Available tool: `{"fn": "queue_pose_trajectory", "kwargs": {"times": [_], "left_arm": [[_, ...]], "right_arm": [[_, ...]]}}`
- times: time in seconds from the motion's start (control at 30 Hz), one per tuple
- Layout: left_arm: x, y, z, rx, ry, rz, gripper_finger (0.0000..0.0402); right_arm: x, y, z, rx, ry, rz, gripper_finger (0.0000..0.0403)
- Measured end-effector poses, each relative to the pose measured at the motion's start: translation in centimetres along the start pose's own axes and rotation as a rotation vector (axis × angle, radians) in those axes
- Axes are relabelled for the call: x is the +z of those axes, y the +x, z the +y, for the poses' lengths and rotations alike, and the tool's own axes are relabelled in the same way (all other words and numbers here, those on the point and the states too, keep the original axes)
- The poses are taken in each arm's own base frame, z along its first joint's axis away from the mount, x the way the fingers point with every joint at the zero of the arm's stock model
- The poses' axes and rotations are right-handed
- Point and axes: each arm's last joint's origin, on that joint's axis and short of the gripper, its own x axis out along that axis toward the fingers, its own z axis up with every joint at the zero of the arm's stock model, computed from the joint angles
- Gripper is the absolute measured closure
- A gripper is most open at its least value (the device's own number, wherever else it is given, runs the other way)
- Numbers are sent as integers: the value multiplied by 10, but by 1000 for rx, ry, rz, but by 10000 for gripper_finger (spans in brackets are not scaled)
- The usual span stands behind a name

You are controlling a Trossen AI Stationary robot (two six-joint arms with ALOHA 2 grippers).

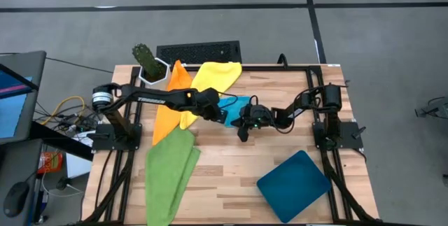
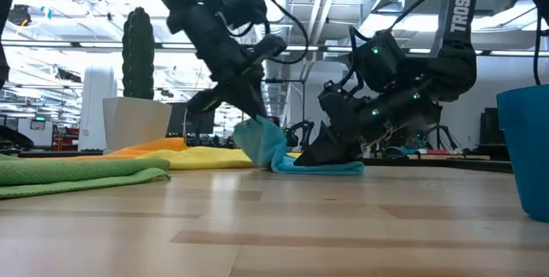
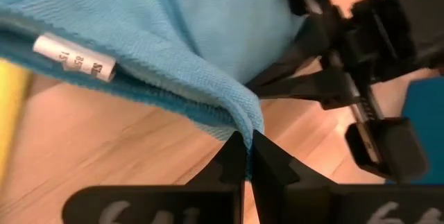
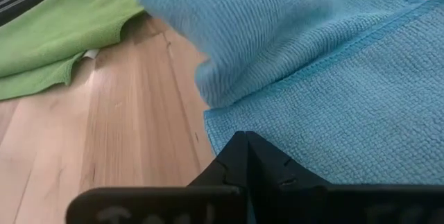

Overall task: Fold microfiber towels
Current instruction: Fold the blue microfiber towel

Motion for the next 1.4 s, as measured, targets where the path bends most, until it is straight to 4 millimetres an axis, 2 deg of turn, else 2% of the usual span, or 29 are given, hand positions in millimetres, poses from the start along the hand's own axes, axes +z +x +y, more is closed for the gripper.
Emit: {"fn": "queue_pose_trajectory", "kwargs": {"times": [0.07, 0.27, 0.43, 0.6, 0.73, 0.93, 1.13, 1.23, 1.4], "left_arm": [[6, 2, -8, -4, 24, -2, 401], [17, -10, -18, 87, 129, 6, 401], [20, -11, -20, 84, 154, -12, 401], [21, -11, -21, 81, 173, -28, 401], [23, -11, -23, 57, 180, -50, 401], [23, -2, -24, 29, 185, -40, 401], [17, 23, -22, -3, 200, 54, 401], [17, 32, -28, -15, 218, 73, 401], [27, 28, -44, -34, 249, -9, 401]], "right_arm": [[0, 0, 0, 1, 0, -1, 377], [9, -6, 4, 29, 20, -15, 375], [30, -30, 7, 7, 10, -35, 374], [25, -57, 0, -89, 25, -1, 381], [12, -70, -6, -162, 34, 51, 382], [1, -74, -6, -156, 28, 80, 378], [-7, -74, -6, -162, 15, 109, 383], [-14, -71, -8, -169, 16, 142, 380], [-17, -67, -8, -167, 17, 147, 374]]}}
